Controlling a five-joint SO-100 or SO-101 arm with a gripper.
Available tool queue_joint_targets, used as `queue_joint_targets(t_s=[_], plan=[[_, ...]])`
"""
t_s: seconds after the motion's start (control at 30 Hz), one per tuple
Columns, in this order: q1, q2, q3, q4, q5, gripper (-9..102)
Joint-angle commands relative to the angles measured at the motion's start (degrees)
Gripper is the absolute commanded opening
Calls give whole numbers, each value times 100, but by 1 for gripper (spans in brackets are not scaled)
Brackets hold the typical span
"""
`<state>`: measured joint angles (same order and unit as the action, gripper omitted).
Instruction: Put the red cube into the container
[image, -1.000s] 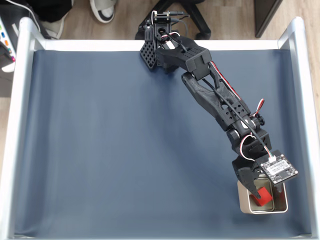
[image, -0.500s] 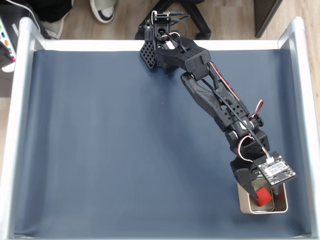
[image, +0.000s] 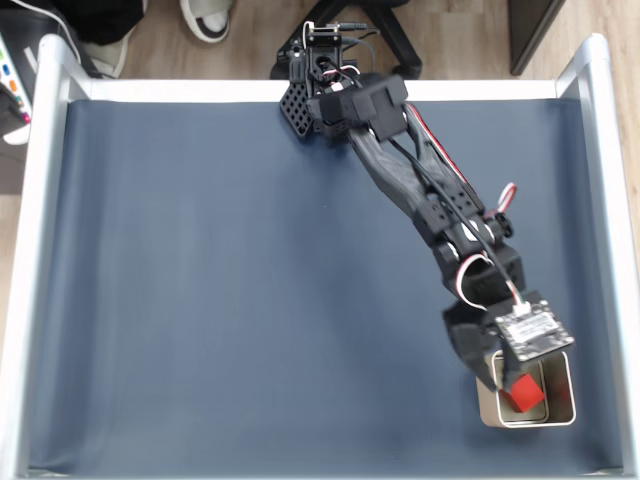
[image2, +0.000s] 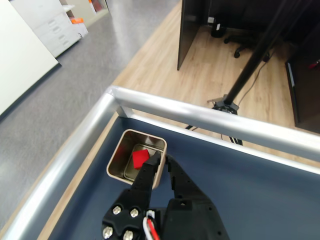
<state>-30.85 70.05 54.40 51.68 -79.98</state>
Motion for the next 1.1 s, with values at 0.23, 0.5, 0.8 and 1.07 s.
queue_joint_targets(t_s=[0.23,0.5,0.8,1.07], plan=[[668,2883,2610,-316,-229,0],[1450,5317,5520,-844,-677,0],[2065,7963,8481,-1063,-809,0],[2426,9826,10318,-1055,-976,0]])
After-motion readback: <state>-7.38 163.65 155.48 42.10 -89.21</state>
